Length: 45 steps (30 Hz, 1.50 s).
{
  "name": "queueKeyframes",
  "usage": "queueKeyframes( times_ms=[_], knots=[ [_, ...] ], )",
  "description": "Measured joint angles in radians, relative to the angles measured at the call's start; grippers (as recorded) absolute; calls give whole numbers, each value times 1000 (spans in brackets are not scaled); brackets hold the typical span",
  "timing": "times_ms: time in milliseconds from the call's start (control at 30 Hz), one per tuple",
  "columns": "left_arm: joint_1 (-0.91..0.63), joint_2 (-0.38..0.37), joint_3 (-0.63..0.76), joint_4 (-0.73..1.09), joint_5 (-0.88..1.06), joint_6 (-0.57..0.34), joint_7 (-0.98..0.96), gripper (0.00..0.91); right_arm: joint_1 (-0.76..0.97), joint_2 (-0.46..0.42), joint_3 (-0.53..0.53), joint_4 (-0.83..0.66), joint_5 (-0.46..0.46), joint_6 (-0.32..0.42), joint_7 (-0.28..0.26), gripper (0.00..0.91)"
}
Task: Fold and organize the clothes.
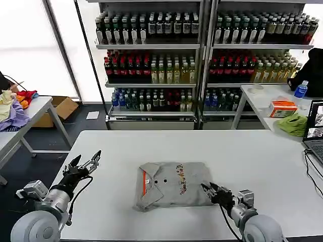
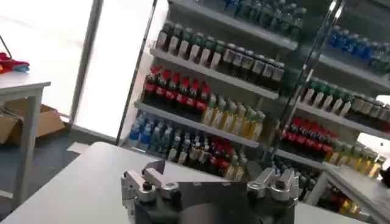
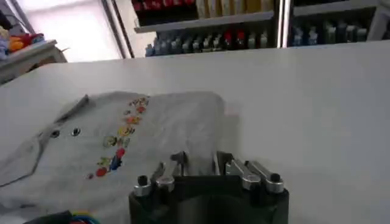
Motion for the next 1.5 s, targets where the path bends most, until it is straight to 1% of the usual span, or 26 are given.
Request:
queueKeyframes(
  times_ms=[167,300,467,600,733,967,1100,1200,1300,1367,1500],
  knots=[
    [6,2,-3,-10,-3,3,0,907,-7,4,43,50,-37,28,4,907],
    [8,3,1,-13,0,4,2,907,19,24,39,68,-64,58,13,907],
    [12,-3,10,-11,10,3,4,907,86,83,-38,34,-128,107,30,907],
    [22,-6,9,-11,14,1,7,907,131,145,-113,-36,-195,151,51,907],
    [34,-12,2,-13,14,-3,8,907,154,199,-163,-111,-250,176,84,907],
    [45,-24,11,-6,14,-5,13,907,158,244,-213,-178,-304,174,162,907],
    [40,-25,19,1,14,-6,13,907,157,256,-228,-181,-317,151,203,907],
    [41,-26,22,4,15,-7,15,907,154,258,-231,-164,-321,139,221,907],
    [45,-24,21,4,16,-10,19,907,146,252,-223,-132,-317,143,219,907],
    [48,-20,18,4,19,-13,22,907,135,244,-206,-102,-309,163,206,907],
    [57,-12,13,7,29,-25,33,907,92,221,-124,-54,-286,232,143,907]
  ],
)
